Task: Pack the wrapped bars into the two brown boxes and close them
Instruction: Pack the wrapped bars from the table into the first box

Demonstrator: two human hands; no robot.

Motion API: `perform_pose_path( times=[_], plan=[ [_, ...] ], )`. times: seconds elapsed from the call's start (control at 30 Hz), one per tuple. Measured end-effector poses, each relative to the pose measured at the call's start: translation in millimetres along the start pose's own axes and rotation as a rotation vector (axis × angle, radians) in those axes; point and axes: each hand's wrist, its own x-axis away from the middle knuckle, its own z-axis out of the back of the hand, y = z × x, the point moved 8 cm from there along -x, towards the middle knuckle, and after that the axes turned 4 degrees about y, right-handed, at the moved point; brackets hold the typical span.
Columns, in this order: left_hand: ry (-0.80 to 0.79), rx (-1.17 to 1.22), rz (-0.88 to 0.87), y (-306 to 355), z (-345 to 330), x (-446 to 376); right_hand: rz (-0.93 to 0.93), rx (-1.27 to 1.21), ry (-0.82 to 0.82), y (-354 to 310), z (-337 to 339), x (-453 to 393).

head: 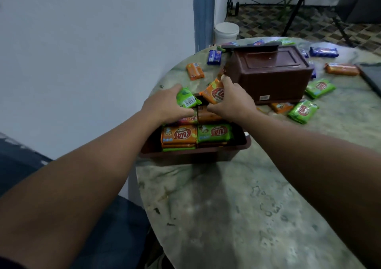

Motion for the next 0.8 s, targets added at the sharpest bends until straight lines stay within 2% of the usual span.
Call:
perform_pose_path(
  times=[0.17, 0.33, 0.5, 0.7, 0.8],
  plan=[
    [-0.065, 0.012, -0.029, -5, -15, 16, 0.016, 0.032, -0.039, 1, -13, 19],
    [-0.162, 0.053, -0.121, 0, -38, 31, 0.130, 0.139, -0.085, -5, -23, 33],
    [-0.215, -0.012, -0.200, -5, -58, 32, 0.200, 0.224, -0.167, -2, -37, 46],
    [-0.124, -0.090, -0.243, -10, -65, 39, 0.220, 0.278, -0.190, 0, -40, 51],
    [-0.056, -0.029, -0.235, -10, -62, 43, 0.217, 0.308, -0.202, 0, -42, 50]
  ],
)
